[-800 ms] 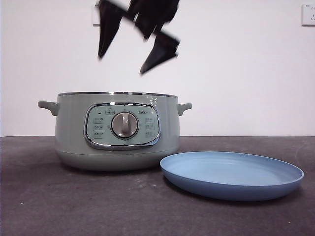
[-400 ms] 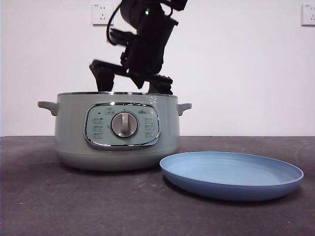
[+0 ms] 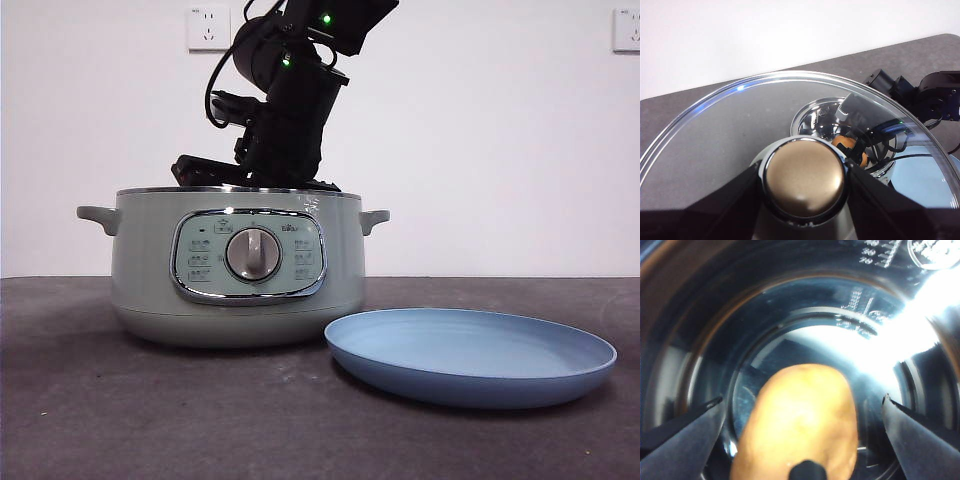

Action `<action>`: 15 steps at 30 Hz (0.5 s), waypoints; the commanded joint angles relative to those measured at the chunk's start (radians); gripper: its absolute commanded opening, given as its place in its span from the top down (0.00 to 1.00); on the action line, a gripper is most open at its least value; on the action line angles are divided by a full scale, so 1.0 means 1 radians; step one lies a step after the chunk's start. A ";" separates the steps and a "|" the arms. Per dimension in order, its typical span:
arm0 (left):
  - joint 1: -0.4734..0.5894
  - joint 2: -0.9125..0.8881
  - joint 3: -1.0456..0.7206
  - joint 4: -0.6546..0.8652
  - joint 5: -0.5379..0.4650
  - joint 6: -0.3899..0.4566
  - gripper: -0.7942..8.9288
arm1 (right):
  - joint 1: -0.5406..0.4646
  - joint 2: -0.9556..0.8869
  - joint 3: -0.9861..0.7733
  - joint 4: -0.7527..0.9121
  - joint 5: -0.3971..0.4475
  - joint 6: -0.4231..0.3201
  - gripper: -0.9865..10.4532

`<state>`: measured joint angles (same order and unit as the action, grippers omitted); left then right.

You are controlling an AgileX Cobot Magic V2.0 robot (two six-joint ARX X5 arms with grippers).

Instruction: Take the potato out from the steamer,put the potato on the plate,close the lid

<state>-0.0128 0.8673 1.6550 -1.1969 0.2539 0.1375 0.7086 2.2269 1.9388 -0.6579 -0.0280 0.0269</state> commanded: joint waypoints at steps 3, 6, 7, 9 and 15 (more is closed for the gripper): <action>-0.002 -0.013 0.016 0.043 0.010 -0.005 0.93 | 0.000 0.017 -0.005 -0.018 0.003 -0.003 0.81; -0.002 -0.013 0.016 0.043 0.010 -0.005 0.93 | 0.000 0.016 -0.005 -0.022 0.003 -0.004 0.92; -0.002 -0.013 0.016 0.043 0.010 -0.005 0.93 | 0.000 0.011 -0.004 -0.021 0.003 -0.004 0.92; -0.002 -0.013 0.016 0.043 0.010 -0.005 0.93 | 0.000 -0.003 -0.004 -0.014 0.005 -0.004 0.92; -0.002 -0.012 0.016 0.045 0.011 -0.005 0.93 | 0.000 -0.123 -0.004 -0.010 0.008 -0.029 0.92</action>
<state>-0.0128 0.8673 1.6550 -1.1969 0.2539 0.1375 0.7074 2.1498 1.9350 -0.6815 -0.0231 0.0074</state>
